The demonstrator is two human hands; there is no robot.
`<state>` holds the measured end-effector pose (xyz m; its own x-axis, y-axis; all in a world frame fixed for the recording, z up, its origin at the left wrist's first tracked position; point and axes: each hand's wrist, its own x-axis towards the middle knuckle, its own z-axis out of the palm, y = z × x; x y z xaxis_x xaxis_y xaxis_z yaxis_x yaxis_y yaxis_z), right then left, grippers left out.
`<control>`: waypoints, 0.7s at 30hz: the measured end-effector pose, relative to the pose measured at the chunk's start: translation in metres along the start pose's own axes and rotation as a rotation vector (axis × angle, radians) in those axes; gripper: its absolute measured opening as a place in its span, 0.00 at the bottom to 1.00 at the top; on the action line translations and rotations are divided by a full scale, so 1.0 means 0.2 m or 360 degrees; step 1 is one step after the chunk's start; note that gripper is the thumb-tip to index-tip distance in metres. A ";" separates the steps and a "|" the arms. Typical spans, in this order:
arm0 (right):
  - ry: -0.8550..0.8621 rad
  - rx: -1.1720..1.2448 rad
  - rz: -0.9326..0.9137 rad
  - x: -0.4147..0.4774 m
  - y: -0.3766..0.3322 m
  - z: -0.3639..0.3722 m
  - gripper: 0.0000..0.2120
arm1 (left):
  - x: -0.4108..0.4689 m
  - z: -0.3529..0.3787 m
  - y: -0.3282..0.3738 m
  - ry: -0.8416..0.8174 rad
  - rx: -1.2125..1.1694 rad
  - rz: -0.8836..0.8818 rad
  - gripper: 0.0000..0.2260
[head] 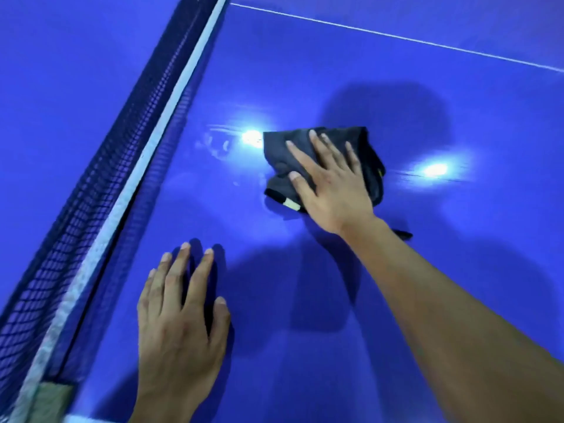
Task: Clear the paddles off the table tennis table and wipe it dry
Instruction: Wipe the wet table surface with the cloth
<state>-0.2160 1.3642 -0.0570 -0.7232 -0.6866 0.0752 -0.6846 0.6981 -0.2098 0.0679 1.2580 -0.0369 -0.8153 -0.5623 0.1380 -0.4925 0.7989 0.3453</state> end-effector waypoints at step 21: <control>0.0036 0.0145 -0.0030 -0.18 -0.42 0.08 0.25 | -0.31 0.06 0.13 -0.0050 -0.0061 0.0205 0.26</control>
<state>-0.1315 1.3276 -0.0587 -0.7129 -0.6939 0.1016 -0.6876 0.6630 -0.2962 0.1020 1.3167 -0.0476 -0.8804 -0.4481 0.1549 -0.3716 0.8551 0.3617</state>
